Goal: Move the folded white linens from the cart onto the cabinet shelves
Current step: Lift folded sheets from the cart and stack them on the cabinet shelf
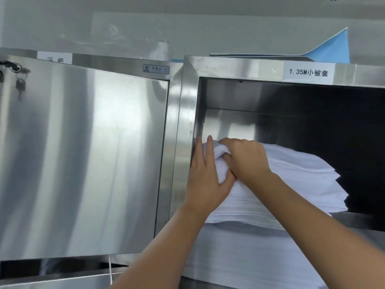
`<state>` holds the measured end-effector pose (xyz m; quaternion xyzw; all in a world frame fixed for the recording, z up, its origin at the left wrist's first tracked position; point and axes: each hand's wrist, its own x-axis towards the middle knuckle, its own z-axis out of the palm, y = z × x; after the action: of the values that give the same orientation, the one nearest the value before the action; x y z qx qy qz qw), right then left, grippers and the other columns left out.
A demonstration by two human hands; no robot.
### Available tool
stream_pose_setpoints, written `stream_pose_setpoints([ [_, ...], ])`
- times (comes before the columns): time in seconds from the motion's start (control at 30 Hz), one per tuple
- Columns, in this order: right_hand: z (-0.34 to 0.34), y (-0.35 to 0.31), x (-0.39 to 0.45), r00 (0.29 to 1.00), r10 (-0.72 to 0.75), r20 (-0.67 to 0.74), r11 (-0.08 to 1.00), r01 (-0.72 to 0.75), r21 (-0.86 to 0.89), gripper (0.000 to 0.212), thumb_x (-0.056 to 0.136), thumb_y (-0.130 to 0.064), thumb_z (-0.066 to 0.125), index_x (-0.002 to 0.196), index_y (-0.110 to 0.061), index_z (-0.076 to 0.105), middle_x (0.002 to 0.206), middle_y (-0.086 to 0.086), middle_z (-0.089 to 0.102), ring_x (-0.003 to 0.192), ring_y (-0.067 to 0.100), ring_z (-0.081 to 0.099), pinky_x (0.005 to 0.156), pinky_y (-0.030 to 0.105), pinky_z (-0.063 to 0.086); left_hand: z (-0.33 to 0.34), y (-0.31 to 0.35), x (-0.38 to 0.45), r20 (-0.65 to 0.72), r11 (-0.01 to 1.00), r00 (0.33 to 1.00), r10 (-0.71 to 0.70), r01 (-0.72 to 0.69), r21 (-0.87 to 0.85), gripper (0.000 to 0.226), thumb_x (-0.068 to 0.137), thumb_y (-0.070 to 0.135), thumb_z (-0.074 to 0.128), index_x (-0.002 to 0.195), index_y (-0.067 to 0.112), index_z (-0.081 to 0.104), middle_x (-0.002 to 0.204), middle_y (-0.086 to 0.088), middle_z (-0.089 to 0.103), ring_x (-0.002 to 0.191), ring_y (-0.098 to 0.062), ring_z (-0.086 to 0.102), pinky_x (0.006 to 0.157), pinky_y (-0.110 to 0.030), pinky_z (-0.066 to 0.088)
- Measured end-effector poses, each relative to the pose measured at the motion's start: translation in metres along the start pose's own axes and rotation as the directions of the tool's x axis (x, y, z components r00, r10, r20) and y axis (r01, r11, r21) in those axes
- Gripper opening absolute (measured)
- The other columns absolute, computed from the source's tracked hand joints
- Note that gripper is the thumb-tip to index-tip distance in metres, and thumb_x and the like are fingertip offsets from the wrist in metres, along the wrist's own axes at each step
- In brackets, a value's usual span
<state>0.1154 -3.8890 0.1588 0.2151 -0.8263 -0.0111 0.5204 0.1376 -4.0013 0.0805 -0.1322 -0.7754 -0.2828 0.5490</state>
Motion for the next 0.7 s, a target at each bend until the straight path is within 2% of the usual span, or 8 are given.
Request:
stream_pose_setpoints([
  [0.13, -0.007, 0.001, -0.002, 0.999, 0.01, 0.049, 1.0, -0.01, 0.007, 0.021, 0.092, -0.021, 0.05, 0.107, -0.027, 0.064, 0.083, -0.003, 0.07, 0.072, 0.024, 0.063, 0.057, 0.03, 0.039, -0.001, 0.002, -0.001, -0.002, 1.0, 1.0, 0.004, -0.003, 0.029, 0.095, 0.093, 0.053, 0.051, 0.157, 0.03, -0.016, 0.166, 0.002, -0.016, 0.154, -0.016, -0.006, 0.118, -0.023, 0.012],
  [0.27, -0.013, -0.001, -0.003, 0.998, 0.009, 0.054, 1.0, -0.01, 0.01, 0.022, 0.094, -0.022, 0.048, 0.109, -0.026, 0.064, 0.084, -0.003, 0.071, 0.074, 0.023, 0.063, 0.057, 0.029, 0.038, -0.003, 0.002, -0.002, -0.013, 0.999, 1.0, 0.001, -0.001, 0.047, 0.09, 0.09, 0.062, 0.038, 0.157, 0.031, -0.014, 0.167, 0.0, -0.012, 0.154, -0.018, -0.002, 0.117, -0.026, 0.017],
  [0.37, -0.016, -0.002, -0.003, 0.998, 0.005, 0.059, 1.0, -0.005, -0.008, 0.022, 0.095, -0.022, 0.049, 0.112, -0.027, 0.064, 0.088, -0.002, 0.072, 0.076, 0.022, 0.064, 0.058, 0.028, 0.033, -0.003, 0.001, -0.003, -0.005, 0.999, 1.0, 0.002, -0.002, 0.047, 0.089, 0.09, 0.062, 0.038, 0.158, 0.031, -0.01, 0.167, 0.001, -0.009, 0.154, -0.016, -0.002, 0.119, -0.028, 0.019],
  [0.5, -0.015, -0.003, -0.004, 0.999, 0.018, 0.045, 1.0, -0.019, 0.011, 0.026, 0.096, -0.022, 0.047, 0.114, -0.028, 0.064, 0.09, -0.002, 0.072, 0.078, 0.023, 0.065, 0.059, 0.028, 0.033, -0.003, 0.0, -0.003, -0.011, 1.0, 1.0, 0.003, -0.003, 0.028, 0.09, 0.09, 0.06, 0.041, 0.158, 0.028, -0.008, 0.167, 0.0, -0.006, 0.154, -0.015, -0.003, 0.12, -0.027, 0.019],
  [0.7, -0.024, 0.003, -0.012, 1.0, 0.009, 0.013, 0.998, -0.01, 0.061, 0.029, 0.096, -0.023, 0.048, 0.119, -0.029, 0.065, 0.096, -0.001, 0.074, 0.084, 0.025, 0.066, 0.062, 0.028, 0.032, -0.002, 0.001, -0.004, -0.043, 1.0, 0.999, 0.005, -0.006, -0.025, 0.097, 0.089, 0.054, 0.052, 0.158, 0.031, -0.011, 0.167, 0.003, -0.011, 0.152, -0.008, -0.004, 0.114, -0.019, 0.016],
])
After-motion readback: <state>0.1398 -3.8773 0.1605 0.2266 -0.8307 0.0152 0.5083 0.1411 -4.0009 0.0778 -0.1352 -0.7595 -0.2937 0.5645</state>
